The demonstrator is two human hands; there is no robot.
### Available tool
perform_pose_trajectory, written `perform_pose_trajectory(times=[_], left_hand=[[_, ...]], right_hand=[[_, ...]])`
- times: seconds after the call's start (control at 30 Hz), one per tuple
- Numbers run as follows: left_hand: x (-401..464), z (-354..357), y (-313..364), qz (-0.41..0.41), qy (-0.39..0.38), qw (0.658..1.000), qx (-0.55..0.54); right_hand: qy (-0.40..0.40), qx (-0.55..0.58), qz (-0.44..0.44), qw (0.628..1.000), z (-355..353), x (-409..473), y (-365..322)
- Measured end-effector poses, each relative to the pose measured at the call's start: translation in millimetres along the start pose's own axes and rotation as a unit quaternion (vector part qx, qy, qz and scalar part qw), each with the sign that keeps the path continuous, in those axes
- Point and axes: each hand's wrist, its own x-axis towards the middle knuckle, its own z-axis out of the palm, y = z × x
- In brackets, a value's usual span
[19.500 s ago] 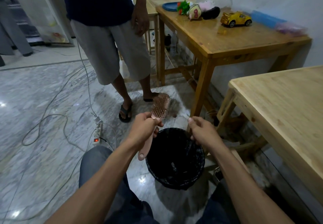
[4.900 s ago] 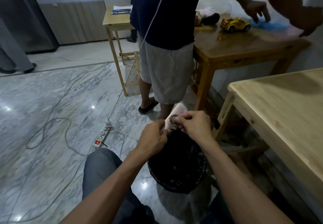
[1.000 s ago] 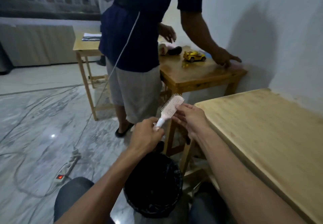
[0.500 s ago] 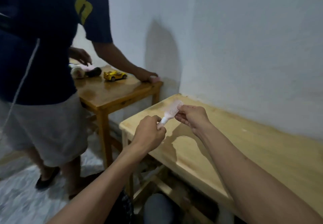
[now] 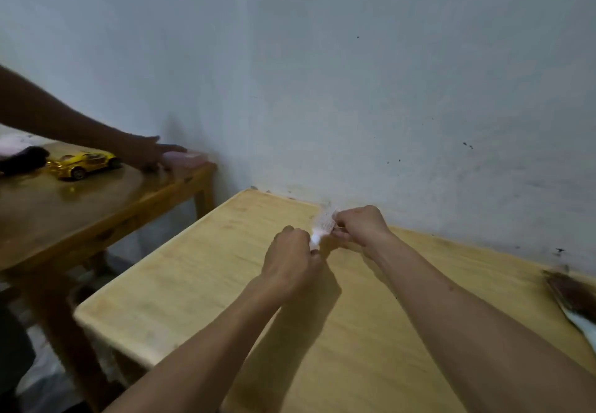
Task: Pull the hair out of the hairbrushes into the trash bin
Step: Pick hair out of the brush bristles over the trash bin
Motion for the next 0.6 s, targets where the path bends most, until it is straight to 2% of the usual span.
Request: perform_pose_trajectory(times=[0.27, 0.6], left_hand=[[52.8, 24.5, -10.8, 0.035, -0.009, 0.999, -0.024], [56.7, 31.5, -13.0, 0.023, 0.002, 0.997, -0.067]], right_hand=[[0.047, -0.044, 0.026, 0.998, 2.8, 52.8, 10.7], [0.040, -0.027, 0.024, 0.999, 2.5, 70.9, 19.8]])
